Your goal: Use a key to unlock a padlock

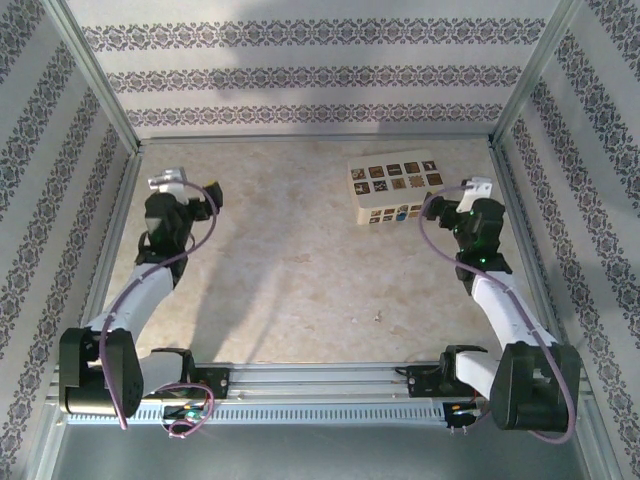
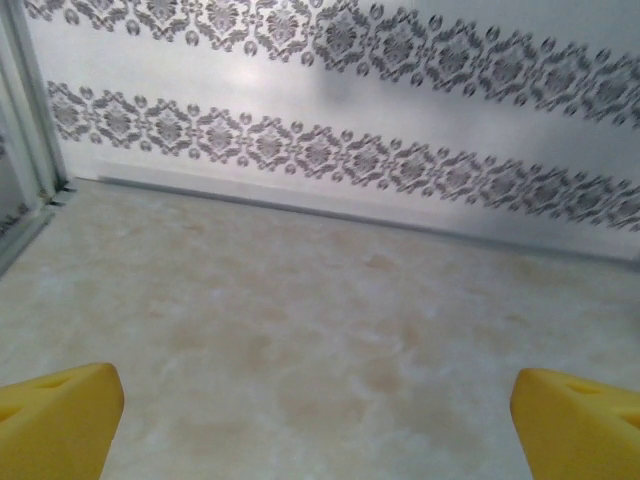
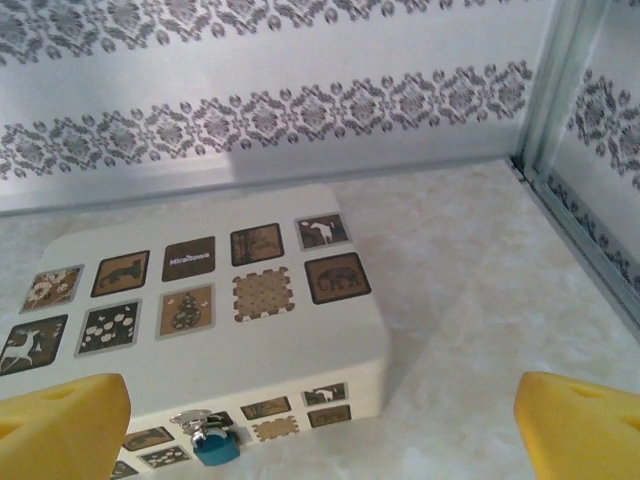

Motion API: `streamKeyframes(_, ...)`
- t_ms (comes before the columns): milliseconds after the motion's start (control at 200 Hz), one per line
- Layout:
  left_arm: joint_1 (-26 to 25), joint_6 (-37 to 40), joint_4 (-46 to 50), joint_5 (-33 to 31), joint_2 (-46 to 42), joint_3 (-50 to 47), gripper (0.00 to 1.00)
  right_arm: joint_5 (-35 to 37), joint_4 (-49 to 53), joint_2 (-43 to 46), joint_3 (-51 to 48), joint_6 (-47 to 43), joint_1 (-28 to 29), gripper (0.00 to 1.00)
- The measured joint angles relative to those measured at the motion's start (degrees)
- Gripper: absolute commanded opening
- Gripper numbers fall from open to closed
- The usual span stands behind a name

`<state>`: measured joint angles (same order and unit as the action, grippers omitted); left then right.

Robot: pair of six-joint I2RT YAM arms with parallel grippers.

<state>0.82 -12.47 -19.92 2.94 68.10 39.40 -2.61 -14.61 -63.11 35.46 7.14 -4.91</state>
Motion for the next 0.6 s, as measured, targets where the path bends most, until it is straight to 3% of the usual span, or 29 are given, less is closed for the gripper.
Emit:
streamKeyframes(150, -1.33, -5.84, 10.69, 5.49, 3.48, 7.37, 0.99, -4.48, 11.72, -2.82, 8.50, 3.17, -4.15, 0.99)
streamKeyframes(335, -10.64, -11.67, 19.50, 8.48, 10.54, 9.77, 0.99, -12.07, 20.31, -12.37, 16.76, 6.99, -7.17, 0.98)
streamKeyframes(605, -22.10, -18.80, 20.72, 10.80, 23.96, 19.43, 0.99, -17.68, 25.68, -25.11, 24.87, 10.32, -7.74, 0.98)
